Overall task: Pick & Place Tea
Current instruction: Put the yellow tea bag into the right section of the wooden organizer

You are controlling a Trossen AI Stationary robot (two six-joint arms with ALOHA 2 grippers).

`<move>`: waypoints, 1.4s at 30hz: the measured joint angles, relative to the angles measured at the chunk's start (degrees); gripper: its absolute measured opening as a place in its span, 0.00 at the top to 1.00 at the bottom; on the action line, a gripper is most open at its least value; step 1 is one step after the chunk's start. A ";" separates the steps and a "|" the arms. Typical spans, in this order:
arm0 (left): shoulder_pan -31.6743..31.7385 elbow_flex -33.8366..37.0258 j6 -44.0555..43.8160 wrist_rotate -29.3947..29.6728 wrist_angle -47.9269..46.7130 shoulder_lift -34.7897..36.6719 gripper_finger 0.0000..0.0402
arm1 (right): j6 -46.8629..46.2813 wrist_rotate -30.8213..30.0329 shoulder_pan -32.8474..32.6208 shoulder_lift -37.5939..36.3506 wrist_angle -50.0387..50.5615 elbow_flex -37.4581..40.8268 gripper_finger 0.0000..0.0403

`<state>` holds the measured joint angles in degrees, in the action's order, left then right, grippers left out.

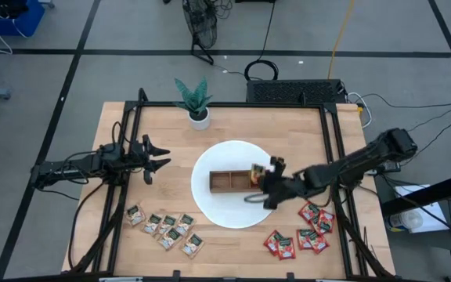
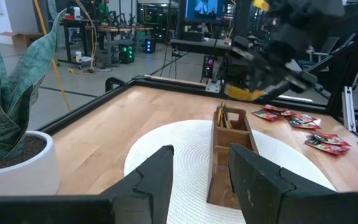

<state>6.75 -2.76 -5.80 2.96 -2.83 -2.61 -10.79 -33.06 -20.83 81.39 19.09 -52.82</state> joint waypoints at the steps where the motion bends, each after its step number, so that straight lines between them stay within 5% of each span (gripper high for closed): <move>1: 0.01 0.00 0.00 0.00 -0.04 -0.02 0.61 | -0.04 -0.13 -0.47 0.95 -0.74 0.00 1.00; 12: 0.01 0.00 0.00 -0.04 0.05 0.00 0.61 | -5.31 0.06 0.19 6.62 1.54 0.00 0.98; 31: 0.01 0.00 0.00 -0.02 -0.02 -0.02 0.61 | -3.88 -4.52 0.21 6.51 2.16 -0.04 0.54; 37: 0.01 0.00 0.00 -0.02 -0.02 -0.02 0.61 | 0.75 -4.56 0.21 4.71 -1.84 -0.04 0.55; 42: -0.01 0.00 -0.02 0.02 -0.02 -0.02 0.61 | 7.26 2.63 1.10 1.22 -5.18 -0.08 0.75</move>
<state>6.74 -2.76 -5.82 2.98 -2.85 -2.63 -3.54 -30.43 -19.74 82.61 13.90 -52.90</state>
